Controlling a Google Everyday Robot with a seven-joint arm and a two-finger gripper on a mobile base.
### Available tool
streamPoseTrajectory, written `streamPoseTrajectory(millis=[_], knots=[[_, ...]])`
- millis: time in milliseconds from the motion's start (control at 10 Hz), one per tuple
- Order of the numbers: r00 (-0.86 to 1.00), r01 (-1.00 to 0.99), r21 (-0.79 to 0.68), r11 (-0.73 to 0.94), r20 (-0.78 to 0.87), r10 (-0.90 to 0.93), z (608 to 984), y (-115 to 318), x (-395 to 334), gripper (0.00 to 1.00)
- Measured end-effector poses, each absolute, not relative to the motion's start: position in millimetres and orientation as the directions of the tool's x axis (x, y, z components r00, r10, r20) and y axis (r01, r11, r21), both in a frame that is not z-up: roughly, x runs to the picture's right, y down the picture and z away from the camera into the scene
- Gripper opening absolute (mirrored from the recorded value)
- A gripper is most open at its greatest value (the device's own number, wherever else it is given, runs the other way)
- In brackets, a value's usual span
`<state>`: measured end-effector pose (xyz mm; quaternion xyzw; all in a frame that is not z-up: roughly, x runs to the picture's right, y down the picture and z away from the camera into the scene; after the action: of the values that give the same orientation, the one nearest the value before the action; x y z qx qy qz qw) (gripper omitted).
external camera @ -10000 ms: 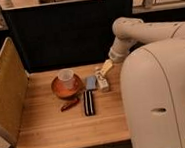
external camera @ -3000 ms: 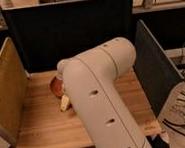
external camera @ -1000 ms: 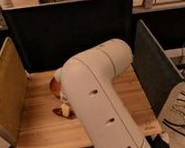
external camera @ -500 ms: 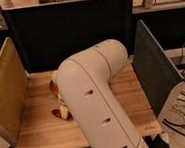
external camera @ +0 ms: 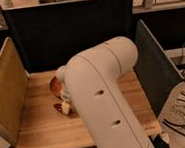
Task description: Place the pepper in the ceramic bowl
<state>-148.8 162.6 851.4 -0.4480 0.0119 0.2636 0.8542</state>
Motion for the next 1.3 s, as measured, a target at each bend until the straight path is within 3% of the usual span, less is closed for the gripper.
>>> streamPoseTrajectory(millis=[800, 1300], knots=[[0.800, -0.542, -0.642, 0.542, -0.196, 0.568, 803.2, 66.7, -93.9, 0.00], [0.841, -0.497, -0.646, 0.579, -0.196, 0.504, 824.5, 28.1, -131.4, 0.00]])
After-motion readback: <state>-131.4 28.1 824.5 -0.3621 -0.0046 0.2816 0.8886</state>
